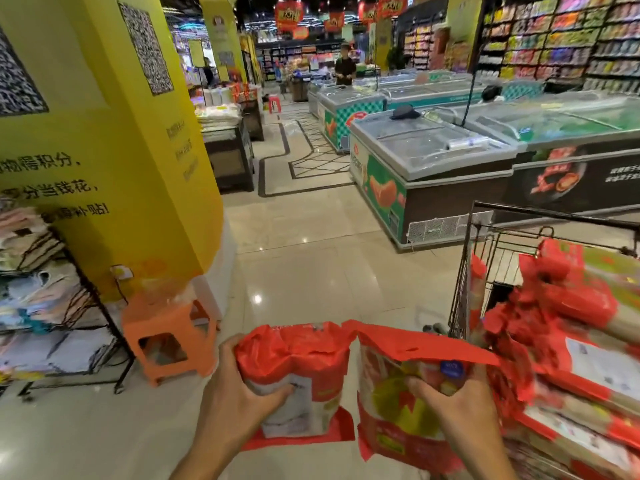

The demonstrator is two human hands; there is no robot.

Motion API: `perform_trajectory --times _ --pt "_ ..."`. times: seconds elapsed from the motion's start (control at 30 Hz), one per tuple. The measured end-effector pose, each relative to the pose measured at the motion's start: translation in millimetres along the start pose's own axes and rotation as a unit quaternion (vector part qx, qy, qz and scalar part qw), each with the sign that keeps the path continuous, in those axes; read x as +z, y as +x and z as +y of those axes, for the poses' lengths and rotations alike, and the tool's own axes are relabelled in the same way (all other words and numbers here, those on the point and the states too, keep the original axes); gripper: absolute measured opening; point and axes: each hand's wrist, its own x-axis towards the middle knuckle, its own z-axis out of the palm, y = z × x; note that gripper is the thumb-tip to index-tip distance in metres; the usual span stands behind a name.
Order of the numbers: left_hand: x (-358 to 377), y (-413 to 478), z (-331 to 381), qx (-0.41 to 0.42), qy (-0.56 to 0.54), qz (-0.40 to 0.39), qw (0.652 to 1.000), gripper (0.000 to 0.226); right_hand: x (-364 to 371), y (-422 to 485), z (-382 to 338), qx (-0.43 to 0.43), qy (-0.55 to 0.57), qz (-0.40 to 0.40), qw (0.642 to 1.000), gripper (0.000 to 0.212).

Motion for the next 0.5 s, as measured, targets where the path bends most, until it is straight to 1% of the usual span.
perform_trajectory --times 0.07,0.17,0.27,0.33,0.43,0.47,0.5 --pt "16 40 10 0.010 0.004 -0.017 1.000 0.096 11 37 -7 -0.008 0.006 -0.001 1.000 0.100" --pt "47 96 19 0.027 0.019 -0.061 0.998 0.101 18 78 -20 -0.029 0.007 0.008 1.000 0.086" --pt "81 149 25 0.054 0.030 -0.095 0.994 0.095 14 109 -32 -0.034 0.032 0.046 0.998 0.077" --pt "109 187 30 0.075 0.041 -0.132 0.988 0.097 6 130 -35 -0.023 0.049 0.088 0.995 0.080" --pt "148 235 37 0.104 0.060 -0.182 0.976 0.096 -2 156 -34 -0.027 0.077 0.138 0.987 0.096" --pt "165 255 41 0.123 0.053 -0.200 0.971 0.096 -3 167 -35 -0.021 0.081 0.161 0.983 0.098" --pt "182 276 44 0.141 0.047 -0.219 0.964 0.096 -3 176 -36 -0.017 0.086 0.178 0.980 0.094"
